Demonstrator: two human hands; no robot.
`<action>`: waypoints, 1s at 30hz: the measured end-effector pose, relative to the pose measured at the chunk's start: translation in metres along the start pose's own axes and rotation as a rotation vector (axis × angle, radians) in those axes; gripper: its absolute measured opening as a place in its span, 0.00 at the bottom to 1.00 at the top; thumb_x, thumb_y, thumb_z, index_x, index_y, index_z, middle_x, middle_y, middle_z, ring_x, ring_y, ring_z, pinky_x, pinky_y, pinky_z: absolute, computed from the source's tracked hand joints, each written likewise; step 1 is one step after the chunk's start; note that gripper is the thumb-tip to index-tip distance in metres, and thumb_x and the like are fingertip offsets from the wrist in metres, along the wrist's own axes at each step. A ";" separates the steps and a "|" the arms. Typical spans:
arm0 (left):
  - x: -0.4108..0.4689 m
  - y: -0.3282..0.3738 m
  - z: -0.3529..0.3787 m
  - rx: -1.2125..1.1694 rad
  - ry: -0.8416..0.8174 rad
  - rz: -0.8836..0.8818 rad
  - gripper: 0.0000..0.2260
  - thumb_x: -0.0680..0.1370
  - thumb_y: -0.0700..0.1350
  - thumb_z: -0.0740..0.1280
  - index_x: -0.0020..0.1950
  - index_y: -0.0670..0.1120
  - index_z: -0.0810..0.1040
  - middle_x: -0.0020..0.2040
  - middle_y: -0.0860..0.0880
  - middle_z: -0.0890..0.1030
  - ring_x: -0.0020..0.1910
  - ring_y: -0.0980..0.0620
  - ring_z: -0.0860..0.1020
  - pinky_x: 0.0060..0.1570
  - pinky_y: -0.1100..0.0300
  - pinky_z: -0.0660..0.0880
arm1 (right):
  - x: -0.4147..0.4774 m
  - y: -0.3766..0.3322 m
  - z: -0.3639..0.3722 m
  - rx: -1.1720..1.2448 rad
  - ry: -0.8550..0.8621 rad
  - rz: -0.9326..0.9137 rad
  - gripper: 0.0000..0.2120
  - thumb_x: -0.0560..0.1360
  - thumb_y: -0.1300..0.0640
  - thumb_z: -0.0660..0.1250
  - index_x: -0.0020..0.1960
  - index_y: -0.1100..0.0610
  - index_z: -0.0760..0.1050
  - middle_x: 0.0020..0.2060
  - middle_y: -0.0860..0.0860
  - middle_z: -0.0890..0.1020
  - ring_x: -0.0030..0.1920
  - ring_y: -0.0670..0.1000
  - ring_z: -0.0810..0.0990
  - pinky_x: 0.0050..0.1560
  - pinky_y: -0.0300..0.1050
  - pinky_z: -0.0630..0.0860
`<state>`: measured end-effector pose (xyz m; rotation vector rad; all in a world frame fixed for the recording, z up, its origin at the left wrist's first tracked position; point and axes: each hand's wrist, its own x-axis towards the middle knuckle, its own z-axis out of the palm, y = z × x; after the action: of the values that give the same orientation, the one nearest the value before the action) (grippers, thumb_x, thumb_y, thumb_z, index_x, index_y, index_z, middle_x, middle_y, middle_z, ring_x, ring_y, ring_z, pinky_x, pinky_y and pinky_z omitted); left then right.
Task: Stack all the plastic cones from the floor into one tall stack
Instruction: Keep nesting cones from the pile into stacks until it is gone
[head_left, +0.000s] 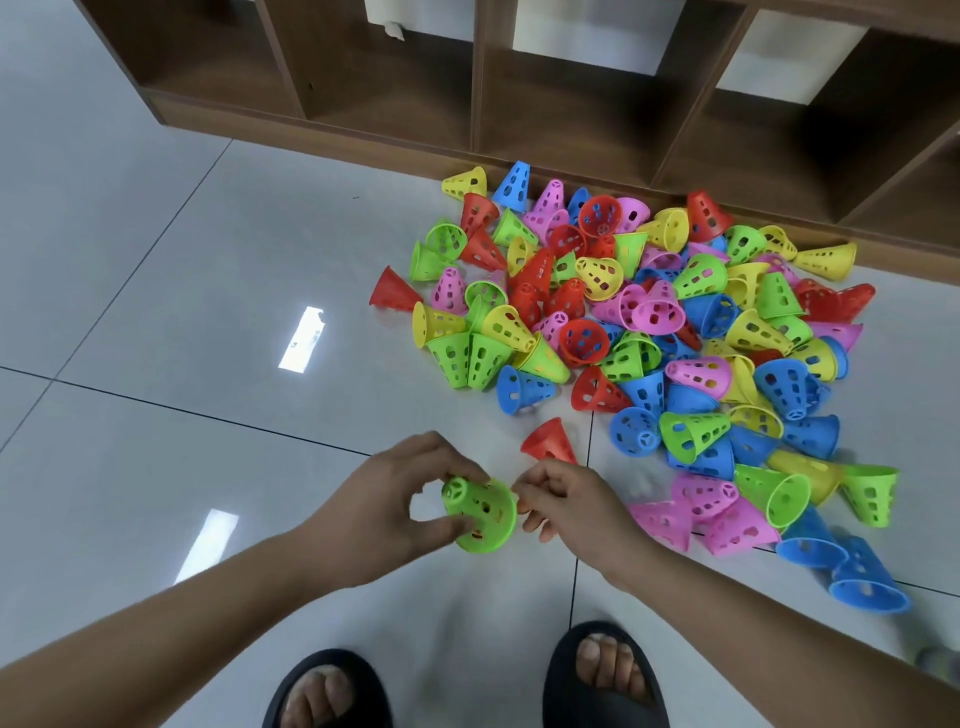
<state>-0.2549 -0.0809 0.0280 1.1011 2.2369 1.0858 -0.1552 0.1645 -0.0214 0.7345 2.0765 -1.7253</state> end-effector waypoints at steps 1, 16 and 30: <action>0.000 -0.005 0.006 0.009 -0.007 0.000 0.18 0.76 0.49 0.79 0.64 0.59 0.82 0.58 0.60 0.79 0.55 0.57 0.80 0.52 0.71 0.71 | 0.003 0.003 -0.003 -0.066 0.026 -0.011 0.04 0.80 0.60 0.69 0.49 0.54 0.82 0.41 0.52 0.86 0.37 0.51 0.84 0.42 0.51 0.81; 0.018 -0.038 0.018 -0.128 -0.067 -0.130 0.19 0.78 0.67 0.70 0.65 0.60 0.81 0.60 0.61 0.81 0.59 0.55 0.80 0.50 0.62 0.78 | 0.045 0.022 -0.047 -1.195 0.092 -0.485 0.25 0.77 0.62 0.69 0.71 0.46 0.72 0.66 0.44 0.72 0.57 0.52 0.79 0.40 0.51 0.81; 0.117 -0.114 -0.007 0.175 0.138 -0.194 0.17 0.80 0.49 0.75 0.68 0.52 0.79 0.73 0.51 0.73 0.65 0.48 0.78 0.62 0.52 0.78 | 0.023 0.004 -0.054 -0.954 0.230 -0.563 0.05 0.83 0.57 0.67 0.56 0.48 0.76 0.49 0.43 0.75 0.41 0.49 0.80 0.38 0.46 0.76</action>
<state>-0.3829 -0.0342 -0.0613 0.8748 2.5279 0.9249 -0.1681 0.2220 -0.0263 0.0379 3.0396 -0.6199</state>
